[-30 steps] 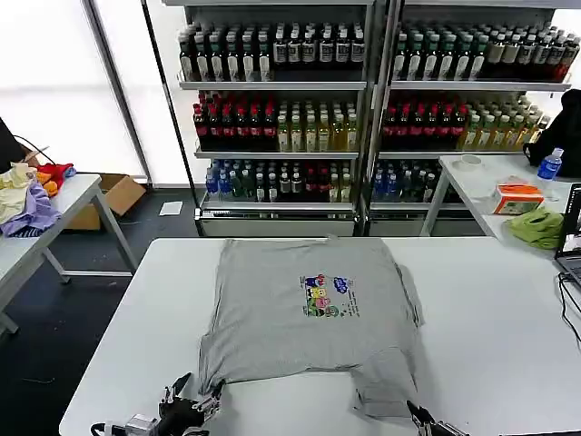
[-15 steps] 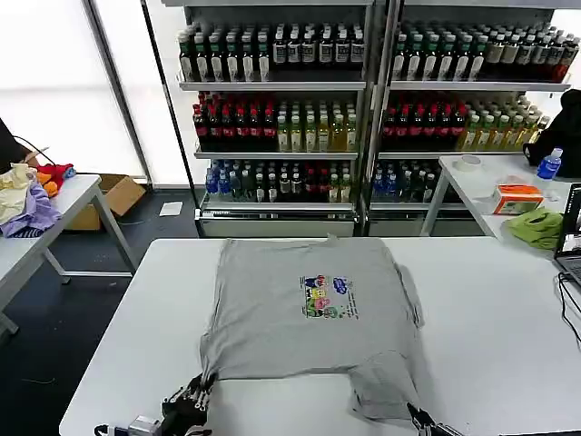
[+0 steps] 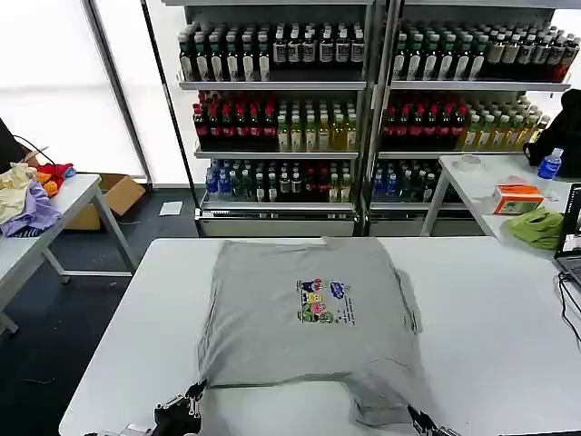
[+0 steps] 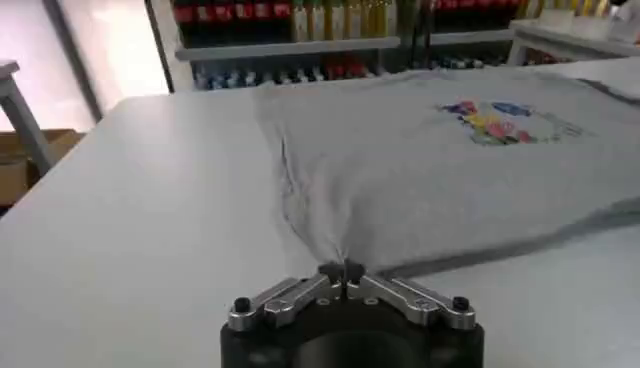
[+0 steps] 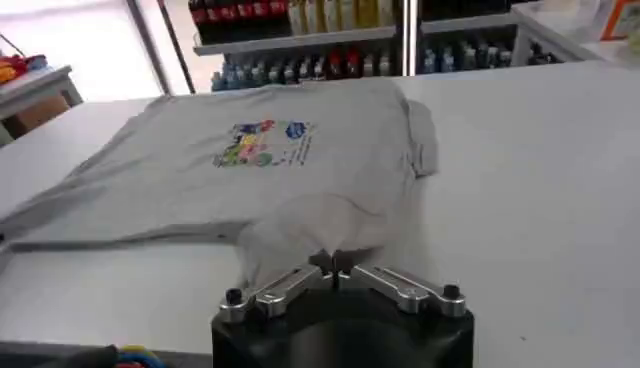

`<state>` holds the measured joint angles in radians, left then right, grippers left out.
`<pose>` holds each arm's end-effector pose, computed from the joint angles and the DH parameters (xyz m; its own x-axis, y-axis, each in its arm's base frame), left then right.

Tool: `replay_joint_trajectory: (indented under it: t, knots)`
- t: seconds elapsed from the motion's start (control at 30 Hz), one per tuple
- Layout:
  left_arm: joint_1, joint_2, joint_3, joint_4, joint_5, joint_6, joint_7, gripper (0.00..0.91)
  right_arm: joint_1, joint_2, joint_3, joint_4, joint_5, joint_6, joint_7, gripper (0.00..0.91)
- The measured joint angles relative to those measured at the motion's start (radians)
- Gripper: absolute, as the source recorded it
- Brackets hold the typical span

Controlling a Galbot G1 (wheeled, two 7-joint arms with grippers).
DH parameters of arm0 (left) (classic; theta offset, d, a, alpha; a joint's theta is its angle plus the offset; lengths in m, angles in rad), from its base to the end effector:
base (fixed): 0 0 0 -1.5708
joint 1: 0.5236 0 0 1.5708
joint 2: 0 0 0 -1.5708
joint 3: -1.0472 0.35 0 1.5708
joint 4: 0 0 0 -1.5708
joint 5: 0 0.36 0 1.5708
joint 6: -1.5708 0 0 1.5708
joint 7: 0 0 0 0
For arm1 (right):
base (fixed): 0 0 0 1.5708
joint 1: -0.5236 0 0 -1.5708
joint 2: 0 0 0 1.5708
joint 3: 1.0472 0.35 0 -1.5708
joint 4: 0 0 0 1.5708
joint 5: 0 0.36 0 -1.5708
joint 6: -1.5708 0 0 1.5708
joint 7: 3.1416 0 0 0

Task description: Fold and organize the clothes.

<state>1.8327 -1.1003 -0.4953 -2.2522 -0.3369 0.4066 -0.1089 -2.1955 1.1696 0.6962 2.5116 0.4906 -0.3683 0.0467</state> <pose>0.1174 0.0488 -0.2779 -0.8275 0.1662 0.5363 0.2161 0.9759 0.0311 0.0490 -0.0566 -0.2070 -0.8113 -0.2022 0.5485 -0.1537 0.9790 0.1336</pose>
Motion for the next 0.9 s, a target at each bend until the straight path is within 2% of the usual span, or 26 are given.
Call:
replay_joint_trajectory:
  t: [0.4,0.9]
  knots:
    - [0.027,0.018,-0.053,-0.047,0.022,-0.007,0.042,0.01,-0.02,-0.013,0.007,0.013,0.005,0.051,-0.013,0.0]
    - [-0.19,0.066,-0.066,0.014,-0.053,0.002,0.14,0.01,0.336,-0.065,-0.036,-0.096,0.101,0.083,0.055,0.0]
